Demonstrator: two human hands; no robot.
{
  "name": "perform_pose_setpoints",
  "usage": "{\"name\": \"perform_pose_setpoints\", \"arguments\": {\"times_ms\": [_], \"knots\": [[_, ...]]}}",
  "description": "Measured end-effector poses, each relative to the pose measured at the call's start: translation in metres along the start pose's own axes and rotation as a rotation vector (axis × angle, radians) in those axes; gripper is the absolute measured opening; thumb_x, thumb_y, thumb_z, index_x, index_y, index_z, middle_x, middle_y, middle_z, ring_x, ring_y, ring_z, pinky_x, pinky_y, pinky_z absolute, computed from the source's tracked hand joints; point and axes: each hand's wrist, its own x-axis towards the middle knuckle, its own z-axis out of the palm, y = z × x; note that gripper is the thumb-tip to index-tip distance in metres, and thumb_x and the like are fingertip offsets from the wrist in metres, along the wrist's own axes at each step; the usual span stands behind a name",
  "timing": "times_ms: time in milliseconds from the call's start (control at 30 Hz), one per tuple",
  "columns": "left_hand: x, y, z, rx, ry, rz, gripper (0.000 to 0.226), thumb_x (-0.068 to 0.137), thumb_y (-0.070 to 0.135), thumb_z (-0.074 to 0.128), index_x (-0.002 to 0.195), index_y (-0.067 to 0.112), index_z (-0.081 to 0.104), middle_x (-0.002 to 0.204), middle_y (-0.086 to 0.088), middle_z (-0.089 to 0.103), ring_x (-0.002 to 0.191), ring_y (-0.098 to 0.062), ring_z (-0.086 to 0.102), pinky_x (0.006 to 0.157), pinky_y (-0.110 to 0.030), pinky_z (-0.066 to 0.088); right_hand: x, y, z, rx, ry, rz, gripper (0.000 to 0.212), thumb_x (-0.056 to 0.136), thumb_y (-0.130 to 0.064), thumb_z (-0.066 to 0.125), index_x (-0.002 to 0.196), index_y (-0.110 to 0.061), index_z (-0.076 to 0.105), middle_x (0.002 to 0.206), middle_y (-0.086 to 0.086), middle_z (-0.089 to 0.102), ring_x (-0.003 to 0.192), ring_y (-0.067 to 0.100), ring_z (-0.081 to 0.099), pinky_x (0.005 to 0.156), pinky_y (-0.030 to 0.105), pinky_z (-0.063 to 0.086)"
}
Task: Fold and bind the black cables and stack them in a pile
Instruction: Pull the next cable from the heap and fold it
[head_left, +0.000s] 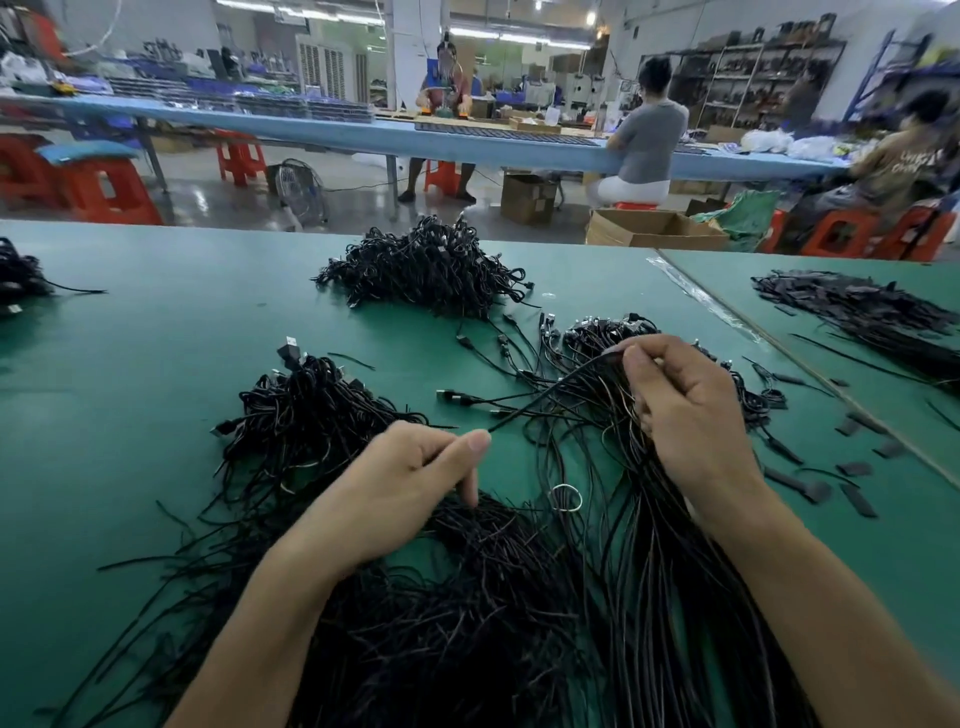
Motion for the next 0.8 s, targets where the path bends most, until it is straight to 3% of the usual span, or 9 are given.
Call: {"name": "perform_pose_setpoints", "arguments": {"times_ms": [67, 133, 200, 267, 367, 467, 567, 700, 800], "knots": [[-0.005, 0.008, 0.003, -0.078, -0.223, 0.009, 0.059, 0.094, 0.067, 0.039, 0.064, 0.025, 0.067, 0.048, 0.008, 0.028, 0.044, -0.016, 0.025, 0.054, -0.037, 0.047, 0.001, -0.001, 0.003, 0.015, -0.038, 0.013, 0.025, 0.102, -0.02, 0.052, 0.087, -0.033, 0.068, 0.059, -0.017, 0.051, 0.057, 0.006, 0.041, 0.055, 0.022, 0.036], [-0.011, 0.017, 0.007, -0.224, -0.484, 0.098, 0.054, 0.096, 0.063, 0.042, 0.064, 0.026, 0.065, 0.049, 0.003, 0.028, 0.042, -0.015, 0.022, 0.042, -0.025, 0.029, -0.001, -0.002, 0.009, -0.008, -0.111, 0.022, 0.021, 0.1, -0.024, 0.055, 0.086, -0.032, 0.07, 0.06, -0.013, 0.056, 0.056, 0.006, 0.043, 0.051, 0.021, 0.038], [-0.015, 0.024, 0.012, -0.49, -0.611, 0.172, 0.046, 0.099, 0.054, 0.048, 0.067, 0.024, 0.064, 0.049, -0.006, 0.025, 0.041, -0.015, 0.02, 0.042, -0.018, 0.023, -0.006, -0.002, 0.016, -0.146, -0.229, 0.023, 0.017, 0.098, -0.026, 0.059, 0.086, -0.029, 0.07, 0.065, -0.005, 0.064, 0.054, 0.007, 0.046, 0.05, 0.023, 0.04], [-0.015, 0.025, 0.016, -0.828, -0.535, 0.169, 0.042, 0.1, 0.046, 0.053, 0.071, 0.018, 0.064, 0.049, -0.002, 0.03, 0.04, -0.009, 0.024, 0.039, -0.014, 0.029, -0.018, 0.001, 0.024, -0.275, -0.457, 0.041, 0.013, 0.097, -0.026, 0.061, 0.088, -0.028, 0.07, 0.067, -0.003, 0.066, 0.052, 0.007, 0.046, 0.049, 0.024, 0.041], [-0.004, 0.018, 0.021, -1.106, -0.13, 0.168, 0.04, 0.1, 0.04, 0.05, 0.083, 0.011, 0.072, 0.056, 0.007, 0.045, 0.044, -0.004, 0.041, 0.041, -0.016, 0.041, -0.039, 0.002, 0.031, -0.336, -0.692, -0.012, 0.019, 0.097, -0.03, 0.062, 0.079, -0.033, 0.067, 0.056, -0.016, 0.057, 0.048, 0.002, 0.042, 0.048, 0.017, 0.035], [0.009, 0.008, 0.029, -1.045, 0.232, 0.16, 0.041, 0.097, 0.034, 0.043, 0.097, 0.011, 0.076, 0.075, -0.001, 0.066, 0.069, -0.012, 0.066, 0.064, -0.023, 0.056, -0.051, -0.006, 0.028, -0.341, -0.708, -0.084, 0.035, 0.099, -0.03, 0.059, 0.065, -0.039, 0.056, 0.054, -0.014, 0.052, 0.05, 0.003, 0.042, 0.051, 0.014, 0.032], [0.014, -0.001, 0.035, -0.619, 0.413, 0.153, 0.038, 0.096, 0.036, 0.041, 0.108, 0.014, 0.07, 0.096, -0.001, 0.075, 0.097, -0.017, 0.071, 0.084, -0.026, 0.058, -0.055, -0.018, 0.018, -0.328, -0.712, -0.105, 0.024, 0.099, -0.031, 0.058, 0.077, -0.027, 0.067, 0.063, -0.01, 0.06, 0.054, 0.005, 0.049, 0.052, 0.018, 0.036], [0.006, 0.006, 0.041, -0.348, 0.098, 0.111, 0.033, 0.104, 0.025, 0.04, 0.092, 0.015, 0.069, 0.075, -0.001, 0.074, 0.064, -0.013, 0.07, 0.058, -0.019, 0.054, -0.044, -0.031, 0.005, -0.252, -0.567, -0.141, 0.018, 0.093, -0.033, 0.063, 0.083, -0.023, 0.073, 0.068, -0.01, 0.065, 0.051, 0.007, 0.05, 0.047, 0.022, 0.04], [0.0, 0.015, 0.041, -0.418, -0.092, 0.034, 0.045, 0.099, 0.046, 0.04, 0.075, 0.022, 0.07, 0.049, 0.002, 0.058, 0.037, -0.009, 0.049, 0.04, -0.017, 0.039, -0.033, -0.038, 0.003, -0.183, -0.434, -0.183, 0.016, 0.082, -0.037, 0.074, 0.077, -0.022, 0.074, 0.062, -0.005, 0.062, 0.051, 0.007, 0.048, 0.049, 0.021, 0.041]]}}
